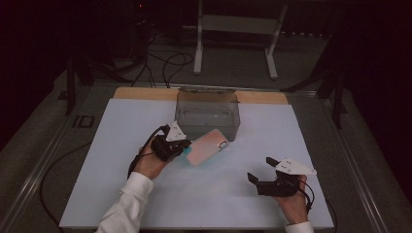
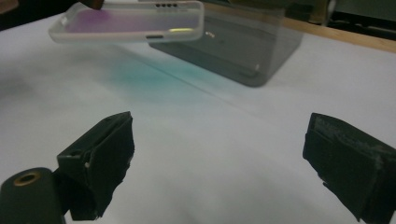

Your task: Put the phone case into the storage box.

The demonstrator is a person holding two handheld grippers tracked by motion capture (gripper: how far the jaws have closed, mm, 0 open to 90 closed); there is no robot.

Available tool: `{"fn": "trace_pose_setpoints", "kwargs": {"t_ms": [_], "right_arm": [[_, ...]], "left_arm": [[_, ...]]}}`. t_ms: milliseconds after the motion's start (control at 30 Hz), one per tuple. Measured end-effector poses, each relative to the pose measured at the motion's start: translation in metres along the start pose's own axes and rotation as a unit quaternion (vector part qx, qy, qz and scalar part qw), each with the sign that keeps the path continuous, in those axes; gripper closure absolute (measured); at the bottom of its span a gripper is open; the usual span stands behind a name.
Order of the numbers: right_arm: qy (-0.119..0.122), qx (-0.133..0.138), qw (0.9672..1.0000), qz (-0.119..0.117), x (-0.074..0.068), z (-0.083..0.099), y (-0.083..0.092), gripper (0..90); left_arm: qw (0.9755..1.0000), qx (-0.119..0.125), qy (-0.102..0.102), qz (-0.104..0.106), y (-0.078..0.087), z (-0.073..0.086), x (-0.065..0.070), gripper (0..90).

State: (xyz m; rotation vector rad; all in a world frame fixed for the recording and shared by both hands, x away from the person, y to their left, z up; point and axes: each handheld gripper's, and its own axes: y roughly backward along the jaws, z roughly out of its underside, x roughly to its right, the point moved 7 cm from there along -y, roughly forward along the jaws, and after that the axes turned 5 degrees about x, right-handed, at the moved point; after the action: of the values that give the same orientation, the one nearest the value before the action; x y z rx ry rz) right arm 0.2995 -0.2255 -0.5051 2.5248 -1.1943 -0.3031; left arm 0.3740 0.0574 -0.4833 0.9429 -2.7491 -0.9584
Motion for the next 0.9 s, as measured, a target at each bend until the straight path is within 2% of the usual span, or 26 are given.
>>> {"fn": "trace_pose_setpoints", "kwargs": {"t_ms": [33,100,133,267,667,767,900], "right_arm": [[0.002,0.001,1.0000,-0.010,-0.002,-0.006,-0.003,8.9],[0.002,-0.001,0.9999,-0.014,-0.004,-0.010,-0.004,8.9],[0.001,-0.001,0.9997,-0.024,-0.006,-0.017,-0.007,8.9],[-0.007,-0.004,0.9991,-0.041,-0.011,-0.028,-0.014,8.9],[-0.007,-0.016,0.9979,-0.062,-0.018,-0.052,-0.031,8.9],[-0.003,-0.018,0.9980,-0.061,-0.018,-0.059,-0.035,8.9],[-0.006,-0.015,0.9974,-0.071,-0.017,-0.076,-0.040,8.9]], "left_arm": [[1.0000,0.002,-0.004,-0.001,0.002,-0.002,0.001,89.3],[1.0000,0.005,-0.005,-0.002,0.003,-0.003,0.001,89.3],[1.0000,0.006,-0.006,-0.002,0.005,-0.005,0.002,89.3],[0.9998,0.012,-0.015,-0.003,0.008,-0.009,0.005,89.3],[0.9987,0.027,-0.043,-0.006,0.020,-0.020,0.013,89.3],[0.9984,0.029,-0.049,-0.006,0.023,-0.021,0.013,89.2],[0.9978,0.034,-0.057,-0.008,0.027,-0.022,0.016,89.2]]}}
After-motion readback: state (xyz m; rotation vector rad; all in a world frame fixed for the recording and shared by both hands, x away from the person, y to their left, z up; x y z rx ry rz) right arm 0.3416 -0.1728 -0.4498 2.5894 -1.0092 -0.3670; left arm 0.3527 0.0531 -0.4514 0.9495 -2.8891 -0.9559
